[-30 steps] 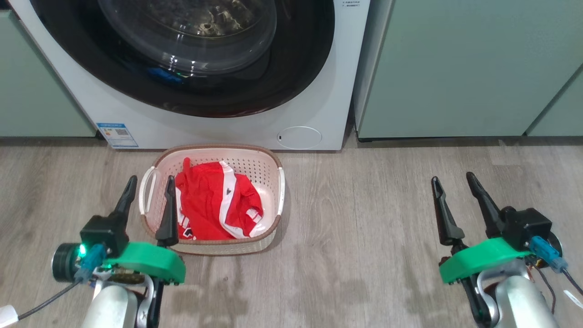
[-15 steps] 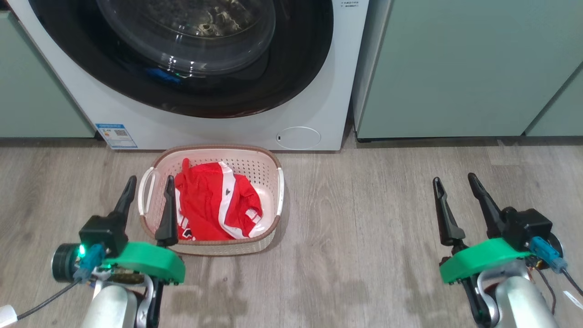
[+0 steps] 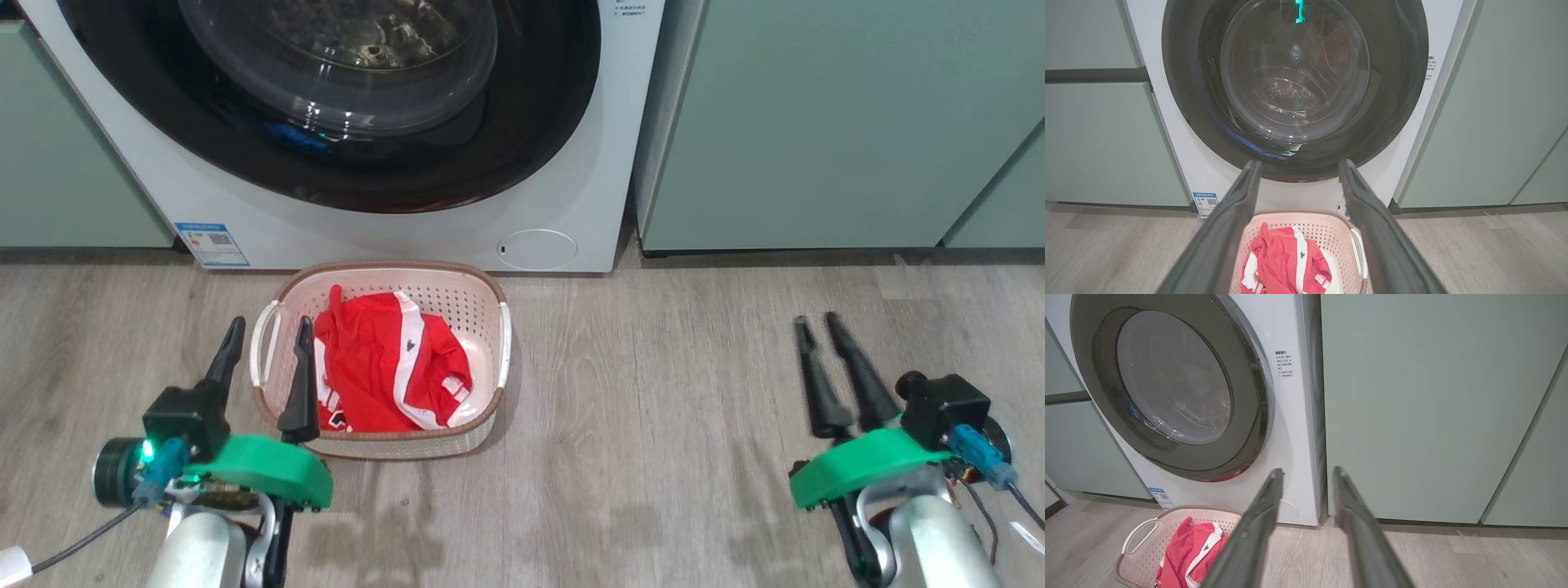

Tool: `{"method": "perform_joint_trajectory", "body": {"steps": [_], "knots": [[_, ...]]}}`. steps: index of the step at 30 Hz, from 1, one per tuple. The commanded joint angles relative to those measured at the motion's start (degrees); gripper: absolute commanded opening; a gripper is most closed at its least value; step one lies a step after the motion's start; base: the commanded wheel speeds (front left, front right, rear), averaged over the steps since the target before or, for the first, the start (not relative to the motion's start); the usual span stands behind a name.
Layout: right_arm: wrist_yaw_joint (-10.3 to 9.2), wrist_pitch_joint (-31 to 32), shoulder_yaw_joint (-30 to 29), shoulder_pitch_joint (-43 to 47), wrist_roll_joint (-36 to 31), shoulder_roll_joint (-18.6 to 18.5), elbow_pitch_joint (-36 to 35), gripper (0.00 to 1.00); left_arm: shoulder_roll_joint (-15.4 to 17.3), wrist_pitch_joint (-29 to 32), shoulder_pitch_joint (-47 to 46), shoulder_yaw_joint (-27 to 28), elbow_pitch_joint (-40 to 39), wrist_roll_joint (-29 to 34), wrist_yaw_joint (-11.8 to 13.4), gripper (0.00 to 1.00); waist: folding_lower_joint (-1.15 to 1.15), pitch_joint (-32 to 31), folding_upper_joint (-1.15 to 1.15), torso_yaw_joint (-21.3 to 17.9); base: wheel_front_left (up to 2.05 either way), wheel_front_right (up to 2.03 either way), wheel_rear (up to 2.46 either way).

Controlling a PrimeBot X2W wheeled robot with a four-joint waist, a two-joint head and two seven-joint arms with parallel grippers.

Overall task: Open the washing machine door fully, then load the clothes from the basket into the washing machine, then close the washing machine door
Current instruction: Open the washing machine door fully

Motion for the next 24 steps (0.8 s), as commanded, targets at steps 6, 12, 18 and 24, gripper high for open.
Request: {"method": "perform_joint_trajectory", "body": {"steps": [6, 12, 18, 24], "knots": [[-0.01, -0.6, 1.2, -2.7, 1.9, -0.2, -2.1, 0.0, 0.6, -0.7, -2.3, 1.7, -2.2, -0.4, 0.6, 1.0, 0.0, 0.3, 0.0, 0.0, 0.0, 0.0, 0.0], [-0.01, -0.6, 0.2, -3.4, 9.5, -0.2, -6.1, 0.0, 0.3, -0.7, -2.6, 1.8, -2.9, -0.5, 0.4, 1.0, 0.0, 0.8, 0.0, 0.2, 0.0, 0.0, 0.0], [-0.01, -0.6, 0.5, -5.0, 34.7, -0.2, -9.7, 0.0, 0.2, -0.7, -2.7, 2.0, -4.2, -0.4, 0.5, 1.0, 0.0, 1.7, 0.0, 0.2, 0.0, 0.0, 0.0], [-0.01, -0.6, 3.3, -9.6, 56.5, -0.2, -6.9, 0.0, 0.3, -0.7, -3.7, 1.7, -5.6, -0.1, 0.2, 1.0, 0.0, 3.8, 0.0, 0.3, 0.0, 0.0, 0.0]]}}
